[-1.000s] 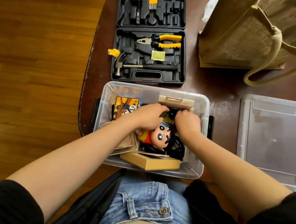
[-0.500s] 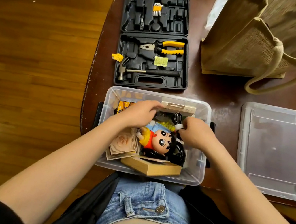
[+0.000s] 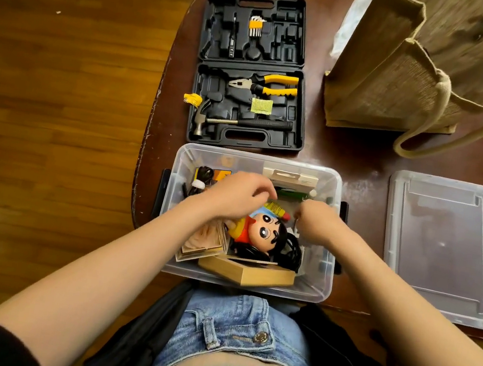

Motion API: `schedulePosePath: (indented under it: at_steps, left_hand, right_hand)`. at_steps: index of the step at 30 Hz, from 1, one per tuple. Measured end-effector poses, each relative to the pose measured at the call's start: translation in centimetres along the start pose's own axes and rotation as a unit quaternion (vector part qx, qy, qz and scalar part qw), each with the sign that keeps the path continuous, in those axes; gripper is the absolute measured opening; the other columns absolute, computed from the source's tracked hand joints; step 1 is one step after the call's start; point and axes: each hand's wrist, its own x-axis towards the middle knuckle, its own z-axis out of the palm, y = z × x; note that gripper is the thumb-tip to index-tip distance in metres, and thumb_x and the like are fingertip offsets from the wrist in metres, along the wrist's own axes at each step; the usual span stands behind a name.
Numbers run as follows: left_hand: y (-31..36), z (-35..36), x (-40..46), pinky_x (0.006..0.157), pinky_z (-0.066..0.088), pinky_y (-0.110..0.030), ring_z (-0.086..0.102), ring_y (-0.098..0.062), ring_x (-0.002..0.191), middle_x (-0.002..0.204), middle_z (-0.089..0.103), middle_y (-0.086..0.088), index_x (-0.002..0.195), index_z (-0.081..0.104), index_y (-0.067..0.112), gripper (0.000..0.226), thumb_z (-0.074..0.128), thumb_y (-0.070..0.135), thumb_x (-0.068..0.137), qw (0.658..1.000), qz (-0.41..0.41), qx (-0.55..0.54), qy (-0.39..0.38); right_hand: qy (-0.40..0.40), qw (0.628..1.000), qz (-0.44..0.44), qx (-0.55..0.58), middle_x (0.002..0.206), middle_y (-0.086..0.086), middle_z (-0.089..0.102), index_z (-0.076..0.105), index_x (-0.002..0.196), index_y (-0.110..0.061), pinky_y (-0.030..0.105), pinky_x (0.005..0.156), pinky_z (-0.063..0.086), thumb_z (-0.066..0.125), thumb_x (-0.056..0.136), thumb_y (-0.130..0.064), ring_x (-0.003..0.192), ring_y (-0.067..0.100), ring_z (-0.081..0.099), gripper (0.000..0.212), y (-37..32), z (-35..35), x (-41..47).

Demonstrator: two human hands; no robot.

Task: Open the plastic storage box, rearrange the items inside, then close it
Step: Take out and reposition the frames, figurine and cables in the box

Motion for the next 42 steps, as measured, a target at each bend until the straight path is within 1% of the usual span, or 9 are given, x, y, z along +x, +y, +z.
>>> schedulePosePath:
  at_steps: [2, 4, 7, 11, 16, 22, 29, 34, 42]
  left_hand:
    - [0.7, 1.0, 0.9, 0.093, 0.045, -0.033, 0.056, -0.017, 0.108, 0.122, 0.062, -0.001, 0.120, 0.062, 0.019, 0.032, 0.048, 0.035, 0.096, 0.992, 0.006, 0.053, -0.117]
    - [0.9, 1.8, 1.6, 0.103, 0.040, -0.037, 0.051, -0.022, 0.121, 0.137, 0.052, -0.002, 0.139, 0.044, 0.022, 0.061, 0.056, 0.053, 0.088, 0.970, -0.011, 0.086, -0.228]
    - [0.8, 2.8, 1.9, 0.101, 0.039, -0.034, 0.046, -0.024, 0.127, 0.145, 0.043, -0.001, 0.148, 0.023, 0.024, 0.093, 0.069, 0.059, 0.075, 0.947, -0.004, 0.153, -0.284]
    - [0.8, 3.0, 1.8, 0.076, 0.039, -0.030, 0.053, -0.024, 0.095, 0.120, 0.059, -0.004, 0.142, 0.029, 0.026, 0.083, 0.069, 0.053, 0.074, 0.952, 0.007, 0.205, -0.226]
    - [0.7, 0.9, 0.6, 0.070, 0.041, -0.031, 0.047, -0.027, 0.081, 0.103, 0.053, -0.009, 0.131, 0.034, 0.031, 0.071, 0.066, 0.054, 0.072, 0.981, -0.076, 0.161, -0.075]
    - [0.7, -2.6, 0.3, 0.079, 0.047, -0.036, 0.056, -0.033, 0.098, 0.116, 0.051, -0.011, 0.125, 0.043, 0.025, 0.059, 0.063, 0.053, 0.078, 0.971, -0.182, 0.155, 0.003]
    - [-0.9, -2.8, -0.1, 0.074, 0.038, -0.031, 0.055, -0.031, 0.113, 0.124, 0.058, -0.011, 0.122, 0.051, 0.012, 0.054, 0.058, 0.052, 0.084, 0.945, -0.264, 0.190, 0.022]
    - [-2.3, -1.9, -1.6, 0.087, 0.043, -0.038, 0.051, -0.028, 0.116, 0.125, 0.054, -0.008, 0.129, 0.051, 0.017, 0.051, 0.064, 0.038, 0.084, 0.956, -0.193, 0.190, 0.115]
    - [-1.6, -0.9, -1.6, 0.102, 0.028, -0.033, 0.045, -0.021, 0.118, 0.120, 0.053, -0.001, 0.119, 0.060, 0.021, 0.032, 0.059, 0.015, 0.088, 0.976, -0.031, 0.125, 0.176]
  right_hand:
    - [-0.007, 0.999, -0.005, -0.037, 0.073, 0.007, 0.050, 0.043, 0.062, -0.009, 0.031, 0.062, 0.038, 0.048, 0.087, -0.002, 0.074, 0.027, 0.050, 0.026, -0.5, 0.4, 0.3]
    - [-0.018, 0.998, -0.013, -0.060, 0.087, 0.011, 0.060, 0.056, 0.080, -0.004, 0.031, 0.066, 0.042, 0.049, 0.088, -0.005, 0.079, 0.028, 0.055, 0.011, -0.7, 0.8, 0.9]
    - [-0.051, 0.996, -0.004, -0.068, 0.104, 0.014, 0.064, 0.062, 0.102, -0.002, 0.030, 0.070, 0.044, 0.048, 0.091, -0.007, 0.083, 0.027, 0.056, 0.019, -0.5, 1.4, 1.8]
    - [-0.075, 0.995, -0.003, -0.059, 0.109, 0.014, 0.063, 0.061, 0.108, -0.003, 0.029, 0.073, 0.045, 0.048, 0.090, -0.007, 0.085, 0.026, 0.055, 0.022, -0.4, 1.8, 2.3]
    - [-0.105, 0.994, 0.009, -0.039, 0.113, 0.014, 0.063, 0.059, 0.118, -0.003, 0.030, 0.073, 0.045, 0.045, 0.090, -0.003, 0.090, 0.028, 0.058, 0.031, -0.3, 2.2, 2.6]
    - [-0.160, 0.983, 0.025, 0.084, 0.099, 0.017, 0.056, 0.052, 0.110, 0.002, 0.031, 0.053, 0.047, 0.032, 0.098, -0.013, 0.072, 0.028, 0.054, 0.028, -0.1, 2.7, 3.4]
    - [-0.137, 0.983, 0.029, 0.122, 0.093, 0.004, 0.053, 0.056, 0.106, -0.014, 0.027, 0.077, 0.041, 0.055, 0.089, -0.033, 0.086, 0.019, 0.050, 0.025, -0.2, 3.7, 3.4]
    - [-0.128, 0.982, 0.037, 0.132, 0.109, 0.009, 0.064, 0.057, 0.098, -0.014, 0.032, 0.090, 0.051, 0.066, 0.080, -0.030, 0.094, 0.021, 0.060, 0.025, -0.3, 3.7, 3.6]
    - [-0.110, 0.994, -0.001, -0.028, 0.117, 0.009, 0.060, 0.047, 0.125, -0.008, 0.032, 0.088, 0.051, 0.070, 0.076, -0.024, 0.104, 0.024, 0.058, 0.057, -0.4, 3.3, 3.2]
